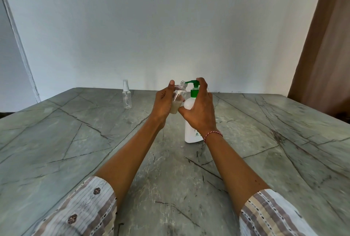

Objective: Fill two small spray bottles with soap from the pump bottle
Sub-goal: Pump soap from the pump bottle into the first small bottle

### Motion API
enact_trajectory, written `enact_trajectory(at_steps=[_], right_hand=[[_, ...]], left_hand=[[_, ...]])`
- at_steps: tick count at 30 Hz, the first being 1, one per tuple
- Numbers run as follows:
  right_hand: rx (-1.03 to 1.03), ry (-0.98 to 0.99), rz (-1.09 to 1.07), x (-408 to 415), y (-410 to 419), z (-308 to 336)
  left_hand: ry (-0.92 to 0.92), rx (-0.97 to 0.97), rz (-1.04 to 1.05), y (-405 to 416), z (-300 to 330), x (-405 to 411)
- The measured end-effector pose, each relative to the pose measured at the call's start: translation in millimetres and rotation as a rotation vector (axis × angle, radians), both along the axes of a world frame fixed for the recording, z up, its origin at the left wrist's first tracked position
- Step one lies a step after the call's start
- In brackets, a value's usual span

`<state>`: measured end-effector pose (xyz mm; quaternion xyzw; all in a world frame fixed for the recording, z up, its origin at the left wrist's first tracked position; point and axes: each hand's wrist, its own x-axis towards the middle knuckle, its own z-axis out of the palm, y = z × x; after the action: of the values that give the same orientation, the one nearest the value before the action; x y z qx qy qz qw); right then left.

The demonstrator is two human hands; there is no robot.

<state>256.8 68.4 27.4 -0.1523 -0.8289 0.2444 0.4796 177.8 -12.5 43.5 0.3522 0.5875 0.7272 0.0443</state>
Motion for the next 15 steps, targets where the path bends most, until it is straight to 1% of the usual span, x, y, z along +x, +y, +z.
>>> enact_trajectory(at_steps=[8,15], right_hand=[[0.016,-0.038,-0.021,-0.1,-0.1,1.9],[0.009,-0.006,-0.001,-1.7,1.0,0.4]], left_hand=[[-0.003,-0.01,0.01,1.8,-1.0,0.7],[-0.008,0.0,0.007,1.2,-1.9,-1.6]])
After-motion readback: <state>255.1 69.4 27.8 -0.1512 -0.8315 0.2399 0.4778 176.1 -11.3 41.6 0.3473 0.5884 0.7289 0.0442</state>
